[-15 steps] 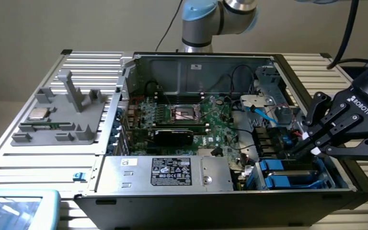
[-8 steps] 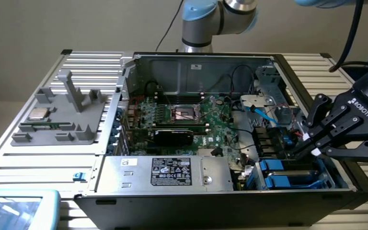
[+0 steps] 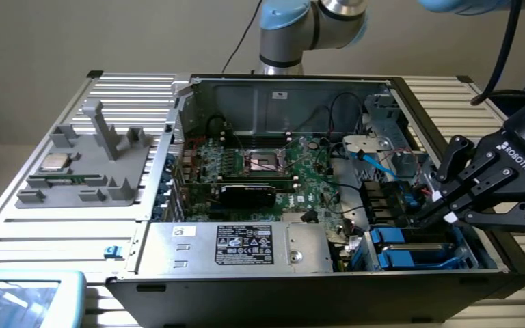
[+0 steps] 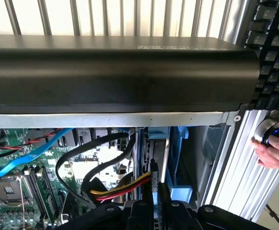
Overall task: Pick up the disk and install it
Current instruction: 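Insert the first disk wire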
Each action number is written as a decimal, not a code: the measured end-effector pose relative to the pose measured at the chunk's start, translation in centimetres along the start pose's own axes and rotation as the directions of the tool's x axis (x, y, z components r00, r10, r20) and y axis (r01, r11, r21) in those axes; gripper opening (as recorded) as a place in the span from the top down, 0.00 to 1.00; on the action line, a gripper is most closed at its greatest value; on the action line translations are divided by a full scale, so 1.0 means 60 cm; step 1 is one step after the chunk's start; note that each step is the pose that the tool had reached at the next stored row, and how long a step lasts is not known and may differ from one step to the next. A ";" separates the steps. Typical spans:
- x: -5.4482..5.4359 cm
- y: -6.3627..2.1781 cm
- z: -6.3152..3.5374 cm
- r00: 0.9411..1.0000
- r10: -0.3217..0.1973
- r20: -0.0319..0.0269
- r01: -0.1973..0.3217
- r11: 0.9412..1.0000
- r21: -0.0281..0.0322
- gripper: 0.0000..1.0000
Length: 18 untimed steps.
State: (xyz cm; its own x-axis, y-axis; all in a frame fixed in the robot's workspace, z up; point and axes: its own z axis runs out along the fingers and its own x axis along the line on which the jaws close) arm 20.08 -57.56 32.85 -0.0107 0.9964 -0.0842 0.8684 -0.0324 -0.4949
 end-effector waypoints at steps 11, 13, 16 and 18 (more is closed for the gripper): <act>0.000 0.008 -0.002 0.997 0.061 -0.038 -0.061 0.998 0.007 0.84; 0.000 0.015 -0.005 0.997 0.061 -0.037 -0.061 0.998 0.008 0.84; 0.000 0.015 -0.005 0.997 0.061 -0.037 -0.061 0.998 0.008 0.84; 0.000 0.015 -0.005 0.997 0.061 -0.037 -0.061 0.998 0.007 0.84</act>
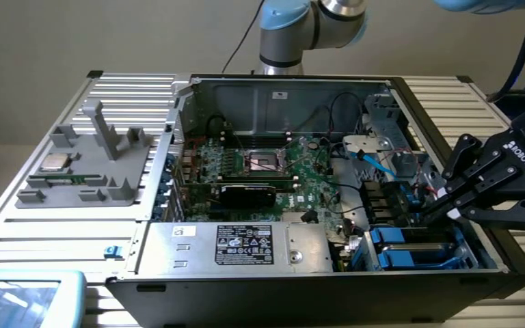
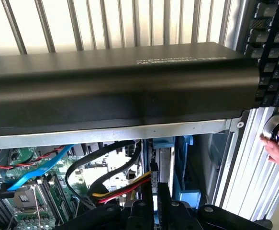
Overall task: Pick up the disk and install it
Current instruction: 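Insert the first disk wire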
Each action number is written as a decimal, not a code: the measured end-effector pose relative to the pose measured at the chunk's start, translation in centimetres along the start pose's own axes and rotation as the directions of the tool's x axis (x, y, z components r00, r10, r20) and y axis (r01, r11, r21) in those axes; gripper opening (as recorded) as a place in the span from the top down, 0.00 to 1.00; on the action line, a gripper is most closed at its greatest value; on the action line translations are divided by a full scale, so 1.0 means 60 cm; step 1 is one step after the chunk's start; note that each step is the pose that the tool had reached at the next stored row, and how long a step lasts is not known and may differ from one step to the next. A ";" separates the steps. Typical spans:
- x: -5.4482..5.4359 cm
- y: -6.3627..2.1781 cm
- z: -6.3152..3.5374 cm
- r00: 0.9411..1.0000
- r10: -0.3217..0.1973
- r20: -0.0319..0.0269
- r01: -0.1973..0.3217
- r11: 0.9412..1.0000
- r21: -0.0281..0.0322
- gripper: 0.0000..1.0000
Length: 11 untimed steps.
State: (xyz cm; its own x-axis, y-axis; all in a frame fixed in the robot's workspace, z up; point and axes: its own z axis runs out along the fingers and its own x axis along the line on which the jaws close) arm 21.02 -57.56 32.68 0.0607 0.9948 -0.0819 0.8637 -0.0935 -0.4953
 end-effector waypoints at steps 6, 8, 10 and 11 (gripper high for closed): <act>0.000 0.000 0.000 1.000 -0.013 0.010 0.013 1.000 -0.012 0.84; 0.000 0.000 0.000 1.000 -0.013 0.010 0.013 1.000 -0.012 0.84; 0.000 -0.001 0.001 1.000 -0.013 0.010 0.013 1.000 -0.016 0.84; 0.000 -0.001 0.001 1.000 -0.013 0.010 0.013 1.000 -0.019 0.84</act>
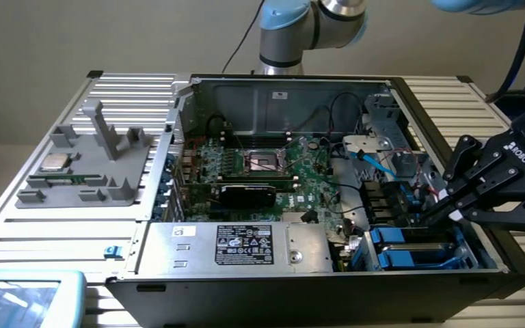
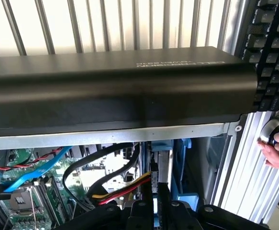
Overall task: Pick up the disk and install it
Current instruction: 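Insert the first disk wire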
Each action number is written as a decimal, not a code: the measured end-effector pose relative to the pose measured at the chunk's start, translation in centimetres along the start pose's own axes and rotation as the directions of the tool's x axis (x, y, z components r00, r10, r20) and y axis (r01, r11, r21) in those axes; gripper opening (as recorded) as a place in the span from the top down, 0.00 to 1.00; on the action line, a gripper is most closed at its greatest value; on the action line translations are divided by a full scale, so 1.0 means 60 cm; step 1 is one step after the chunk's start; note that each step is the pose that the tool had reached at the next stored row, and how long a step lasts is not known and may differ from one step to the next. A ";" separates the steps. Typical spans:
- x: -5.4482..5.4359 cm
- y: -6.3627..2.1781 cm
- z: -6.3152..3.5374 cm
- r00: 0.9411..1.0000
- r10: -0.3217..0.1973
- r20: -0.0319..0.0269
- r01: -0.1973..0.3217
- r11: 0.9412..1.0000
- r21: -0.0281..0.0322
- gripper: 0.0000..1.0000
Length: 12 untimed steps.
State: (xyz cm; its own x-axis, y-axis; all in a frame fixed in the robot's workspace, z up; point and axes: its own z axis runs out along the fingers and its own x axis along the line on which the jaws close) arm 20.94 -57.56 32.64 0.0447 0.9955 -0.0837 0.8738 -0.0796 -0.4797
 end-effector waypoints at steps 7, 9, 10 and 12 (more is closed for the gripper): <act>0.000 -0.001 0.007 1.000 0.001 -0.001 -0.001 1.000 -0.020 0.84; 0.000 -0.001 0.007 1.000 0.001 -0.001 -0.001 1.000 -0.020 0.84; 0.000 -0.002 0.008 1.000 0.001 -0.002 -0.001 1.000 -0.020 0.84; 0.000 -0.002 0.008 1.000 0.002 -0.002 -0.002 1.000 -0.020 0.84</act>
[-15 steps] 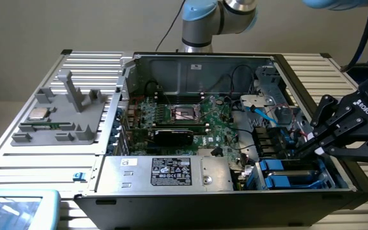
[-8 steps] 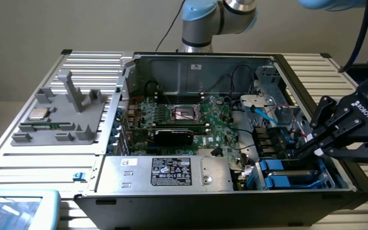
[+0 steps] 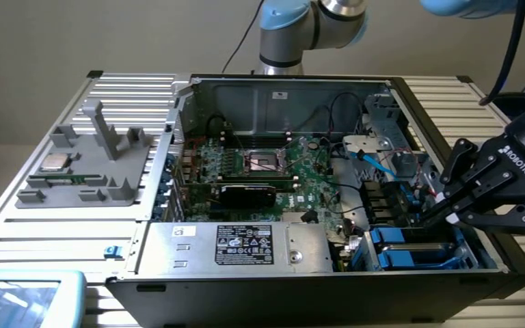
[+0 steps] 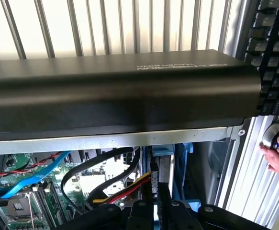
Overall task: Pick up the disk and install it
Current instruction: 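Insert the first disk wire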
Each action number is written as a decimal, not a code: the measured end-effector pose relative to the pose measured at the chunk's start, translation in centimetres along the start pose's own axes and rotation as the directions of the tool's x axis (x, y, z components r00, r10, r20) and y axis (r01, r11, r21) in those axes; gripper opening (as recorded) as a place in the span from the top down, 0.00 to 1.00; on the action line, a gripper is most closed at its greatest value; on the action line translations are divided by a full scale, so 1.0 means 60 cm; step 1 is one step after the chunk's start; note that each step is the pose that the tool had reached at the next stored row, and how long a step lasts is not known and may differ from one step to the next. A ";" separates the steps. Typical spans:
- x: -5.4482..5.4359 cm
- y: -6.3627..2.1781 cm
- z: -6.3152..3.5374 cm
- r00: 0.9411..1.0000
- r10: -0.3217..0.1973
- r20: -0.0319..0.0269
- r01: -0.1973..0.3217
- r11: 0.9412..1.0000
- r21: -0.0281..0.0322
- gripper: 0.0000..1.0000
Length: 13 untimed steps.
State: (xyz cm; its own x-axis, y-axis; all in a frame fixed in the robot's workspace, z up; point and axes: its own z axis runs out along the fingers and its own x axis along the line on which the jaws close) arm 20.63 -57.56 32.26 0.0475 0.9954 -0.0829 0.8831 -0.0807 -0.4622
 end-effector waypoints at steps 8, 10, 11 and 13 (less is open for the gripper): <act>0.000 0.001 0.002 1.000 0.001 0.000 -0.001 1.000 0.000 0.84; 0.000 0.002 0.003 1.000 0.001 0.000 -0.001 1.000 0.000 0.84; 0.000 0.002 0.004 1.000 0.001 0.000 -0.001 1.000 0.000 0.84; 0.001 0.002 0.004 1.000 0.001 0.000 -0.001 1.000 -0.001 0.84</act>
State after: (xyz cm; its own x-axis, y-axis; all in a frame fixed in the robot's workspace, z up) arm 20.63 -57.55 31.97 0.0483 0.9954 -0.0828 0.8836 -0.0812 -0.4612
